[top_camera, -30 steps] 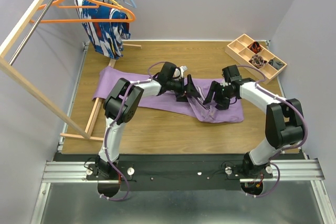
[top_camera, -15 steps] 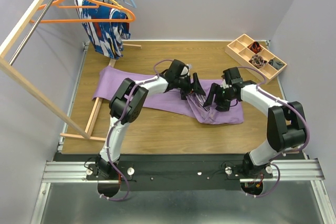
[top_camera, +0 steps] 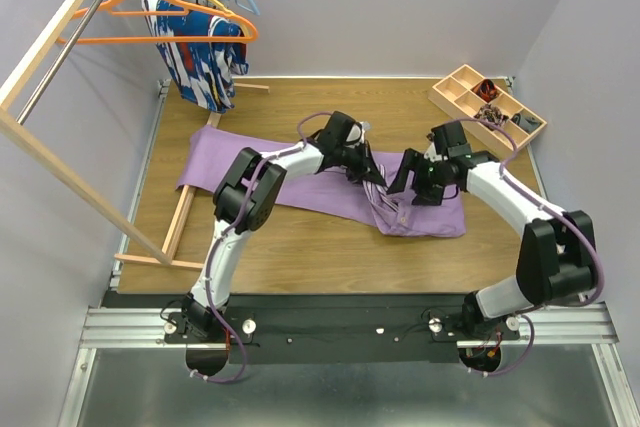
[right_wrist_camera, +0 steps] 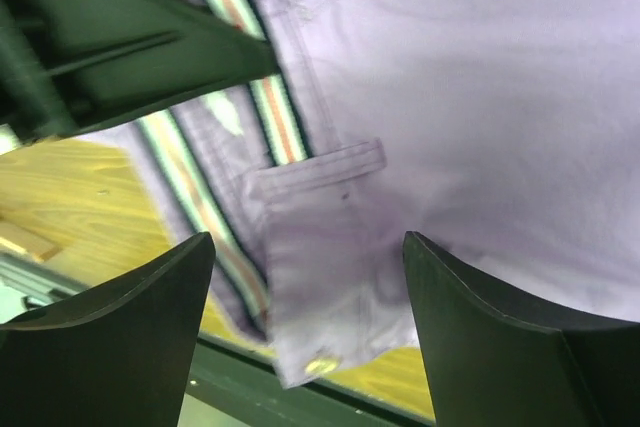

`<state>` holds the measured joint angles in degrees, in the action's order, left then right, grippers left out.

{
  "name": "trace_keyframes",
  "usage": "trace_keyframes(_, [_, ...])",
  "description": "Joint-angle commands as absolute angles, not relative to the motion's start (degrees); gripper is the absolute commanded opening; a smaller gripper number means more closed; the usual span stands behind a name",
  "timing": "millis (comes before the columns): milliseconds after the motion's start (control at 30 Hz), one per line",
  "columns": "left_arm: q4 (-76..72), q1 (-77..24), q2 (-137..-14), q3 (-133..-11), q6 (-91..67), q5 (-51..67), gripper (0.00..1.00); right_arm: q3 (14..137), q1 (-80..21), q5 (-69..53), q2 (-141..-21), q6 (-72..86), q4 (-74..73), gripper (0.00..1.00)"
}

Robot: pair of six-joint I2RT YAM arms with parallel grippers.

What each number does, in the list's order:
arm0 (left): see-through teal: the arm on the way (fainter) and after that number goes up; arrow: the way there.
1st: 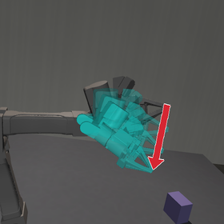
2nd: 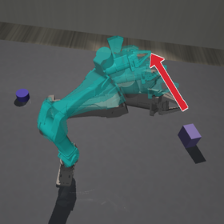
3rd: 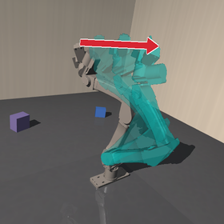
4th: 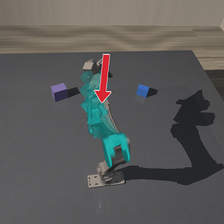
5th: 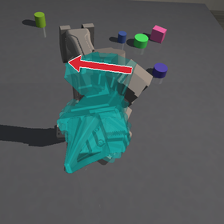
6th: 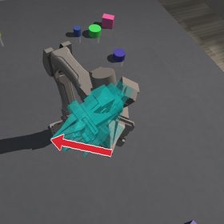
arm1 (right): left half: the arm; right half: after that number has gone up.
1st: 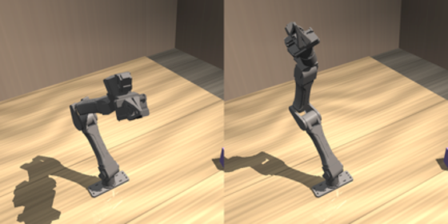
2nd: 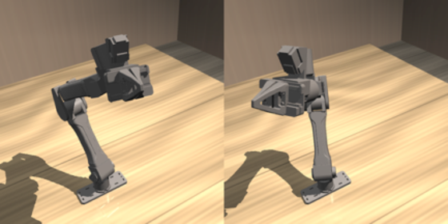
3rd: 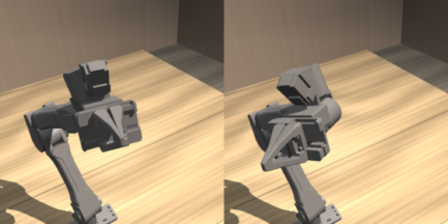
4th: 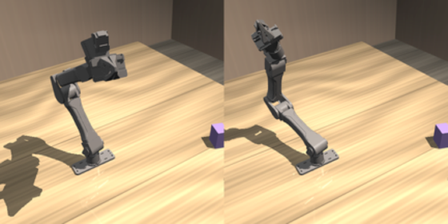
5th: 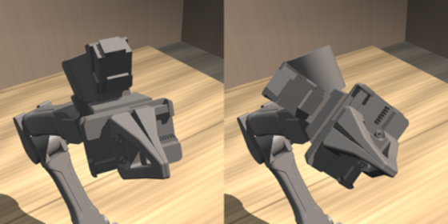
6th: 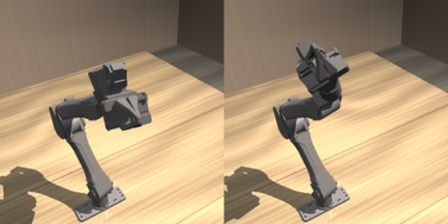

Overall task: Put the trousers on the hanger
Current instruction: Fold the trousers

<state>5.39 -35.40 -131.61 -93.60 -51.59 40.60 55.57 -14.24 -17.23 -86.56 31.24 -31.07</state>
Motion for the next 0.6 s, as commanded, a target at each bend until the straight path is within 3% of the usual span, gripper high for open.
trace_keyframes(0, [0.62, -33.14, -128.50, -94.57, -51.15, 48.77, 0.00, 63.96, -13.54, -15.39, -81.13, 31.73, -36.12, 0.86])
trace_keyframes(233, [0.53, -29.54, -121.22, -93.35, -49.83, 55.45, 0.00, 72.59, -7.66, -14.33, -79.98, 30.68, -40.07, 0.88])
trace_keyframes(567, [0.44, -21.80, -110.66, -90.09, -50.62, 62.13, 0.00, 67.77, -2.37, -13.80, -80.86, 26.28, -39.11, 0.89])
